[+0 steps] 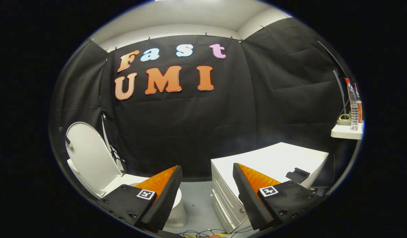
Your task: Open the toilet lid.
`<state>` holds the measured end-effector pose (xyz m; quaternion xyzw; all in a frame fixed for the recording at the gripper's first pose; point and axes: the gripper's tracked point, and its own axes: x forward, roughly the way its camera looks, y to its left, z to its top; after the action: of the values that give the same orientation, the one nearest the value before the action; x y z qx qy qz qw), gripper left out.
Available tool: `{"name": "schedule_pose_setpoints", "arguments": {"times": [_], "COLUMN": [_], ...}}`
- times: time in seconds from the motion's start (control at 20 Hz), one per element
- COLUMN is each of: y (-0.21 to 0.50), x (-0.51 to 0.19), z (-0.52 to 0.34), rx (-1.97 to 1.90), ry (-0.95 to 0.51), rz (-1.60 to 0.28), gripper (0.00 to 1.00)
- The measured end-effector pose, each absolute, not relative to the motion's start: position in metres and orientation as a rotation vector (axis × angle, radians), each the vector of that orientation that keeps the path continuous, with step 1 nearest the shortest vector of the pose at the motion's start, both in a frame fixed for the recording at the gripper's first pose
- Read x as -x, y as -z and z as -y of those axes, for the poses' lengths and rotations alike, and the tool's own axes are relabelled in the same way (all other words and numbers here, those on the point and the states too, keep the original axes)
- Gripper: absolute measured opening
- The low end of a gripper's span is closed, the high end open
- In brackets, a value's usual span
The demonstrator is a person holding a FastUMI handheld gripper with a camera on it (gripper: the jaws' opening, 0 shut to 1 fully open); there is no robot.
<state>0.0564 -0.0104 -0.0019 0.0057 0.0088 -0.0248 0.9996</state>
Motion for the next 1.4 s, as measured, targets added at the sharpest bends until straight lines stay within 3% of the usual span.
{"name": "schedule_pose_setpoints", "arguments": {"times": [1.4], "y": [0.0084], "x": [-0.0581], "z": [0.0143], "rx": [-0.022], "ry": [0.061], "rz": [-0.039], "gripper": [0.98]}}
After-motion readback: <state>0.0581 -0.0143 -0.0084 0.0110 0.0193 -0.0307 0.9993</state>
